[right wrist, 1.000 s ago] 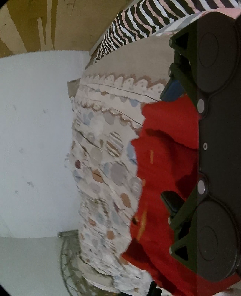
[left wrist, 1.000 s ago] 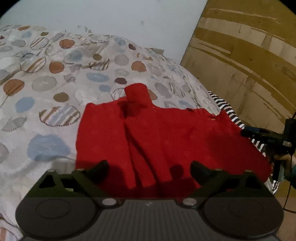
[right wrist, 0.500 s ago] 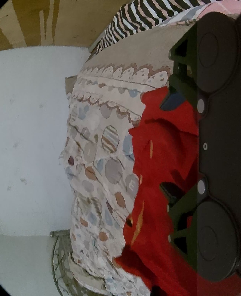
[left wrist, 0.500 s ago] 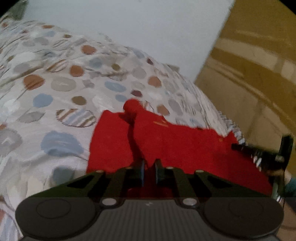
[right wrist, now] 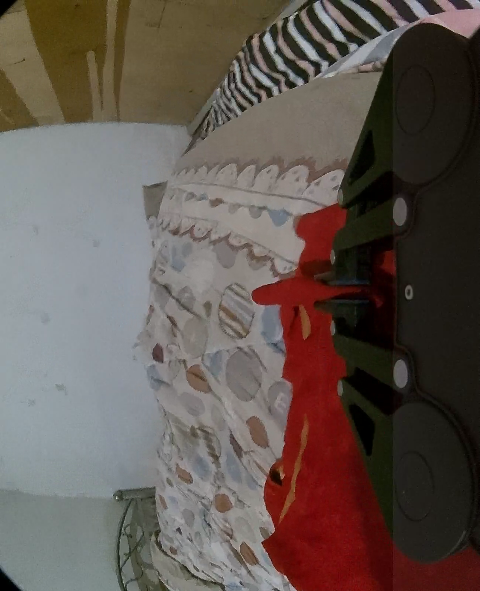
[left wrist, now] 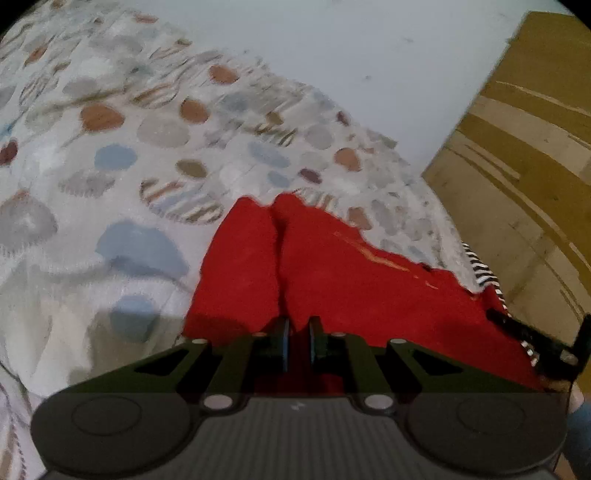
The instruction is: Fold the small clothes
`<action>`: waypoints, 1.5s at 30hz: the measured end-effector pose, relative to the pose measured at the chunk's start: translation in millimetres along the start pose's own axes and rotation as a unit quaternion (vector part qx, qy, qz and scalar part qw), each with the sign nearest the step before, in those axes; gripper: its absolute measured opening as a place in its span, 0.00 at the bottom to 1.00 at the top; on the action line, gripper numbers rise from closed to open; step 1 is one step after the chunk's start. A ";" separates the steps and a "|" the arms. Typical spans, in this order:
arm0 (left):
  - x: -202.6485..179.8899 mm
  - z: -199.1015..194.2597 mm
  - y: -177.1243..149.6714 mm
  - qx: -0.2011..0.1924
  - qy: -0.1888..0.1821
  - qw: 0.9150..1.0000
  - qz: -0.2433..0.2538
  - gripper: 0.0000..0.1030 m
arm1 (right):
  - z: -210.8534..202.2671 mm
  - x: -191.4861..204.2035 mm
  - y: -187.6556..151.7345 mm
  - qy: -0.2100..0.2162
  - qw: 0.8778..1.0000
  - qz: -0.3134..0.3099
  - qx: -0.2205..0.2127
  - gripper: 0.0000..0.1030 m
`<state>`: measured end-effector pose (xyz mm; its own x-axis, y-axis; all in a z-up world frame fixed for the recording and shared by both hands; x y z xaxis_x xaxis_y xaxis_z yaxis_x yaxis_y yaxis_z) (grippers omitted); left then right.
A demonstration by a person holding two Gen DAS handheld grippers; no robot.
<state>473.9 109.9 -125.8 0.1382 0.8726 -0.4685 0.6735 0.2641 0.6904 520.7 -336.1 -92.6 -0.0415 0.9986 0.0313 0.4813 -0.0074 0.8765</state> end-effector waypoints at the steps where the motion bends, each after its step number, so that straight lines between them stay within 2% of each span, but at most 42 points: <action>1: 3.1 0.8 -2.2 0.000 -0.002 1.000 -0.009 0.10 | 3.2 -1.2 -2.8 -0.003 1.000 0.003 0.007 0.05; 8: 8.8 -4.7 -5.3 -0.007 -0.014 0.999 -0.028 0.10 | 6.4 -3.2 -9.2 -0.003 1.000 0.010 0.011 0.05; 15: 3.0 -14.0 -2.3 -0.011 -0.035 0.999 -0.016 0.11 | 5.0 -2.2 -9.5 -0.003 1.000 0.014 0.003 0.05; 21: 1.6 -18.3 -6.1 0.005 -0.051 0.999 -0.020 0.22 | 4.5 -2.4 -9.8 -0.003 1.000 0.015 0.003 0.06; 23: 3.3 -23.3 -9.5 0.007 -0.051 0.999 -0.016 0.31 | 4.8 -2.7 -10.1 -0.001 1.000 0.018 0.004 0.06; 26: 9.7 -32.2 -15.2 0.009 -0.058 0.998 -0.018 0.40 | 4.4 -3.0 -10.2 -0.002 1.000 0.016 0.003 0.06; 32: 27.8 -49.1 -31.6 0.015 -0.045 0.998 -0.034 0.41 | 4.8 -3.3 -10.9 -0.002 1.000 0.018 0.005 0.06; 34: 31.5 -50.4 -37.0 0.023 -0.051 0.998 -0.040 0.41 | 5.5 -2.6 -11.6 -0.003 1.000 0.017 0.007 0.07; 35: 32.2 -49.7 -38.8 0.027 -0.057 0.997 -0.042 0.40 | 5.8 -2.2 -11.8 -0.003 1.000 0.016 0.008 0.07; 36: 31.0 -48.9 -40.3 0.031 -0.064 0.997 -0.041 0.32 | 6.1 -2.0 -11.8 -0.003 1.000 0.016 0.009 0.07; 38: 25.9 -48.1 -41.6 0.030 -0.072 0.997 -0.028 0.09 | 6.5 -0.9 -11.6 -0.005 1.000 0.014 0.011 0.07; 41: 17.6 -57.3 -41.1 -0.010 -0.058 0.998 -0.012 0.04 | 6.8 -0.5 -10.9 -0.006 1.000 0.015 0.011 0.07; 43: 18.0 -67.9 -40.2 -0.045 -0.037 0.998 -0.025 0.04 | 4.9 -0.4 -10.8 -0.009 1.000 0.016 0.007 0.07; 45: 24.6 -74.2 -43.0 -0.061 -0.022 0.996 -0.056 0.04 | 1.2 -0.5 -10.2 -0.015 1.000 0.019 -0.001 0.06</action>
<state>394.4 150.4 -126.1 0.1015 0.8168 -0.5680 0.5933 0.4085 0.6936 516.8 -336.4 -102.1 0.0022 0.9987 0.0502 0.4796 -0.0451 0.8763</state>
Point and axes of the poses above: each gripper's, at about its wrist camera, not at the fingertips, and z roughly the way its jaws point, x to its left, y to its top, the point moved 3 cm from there along z, roughly the way its jaws point
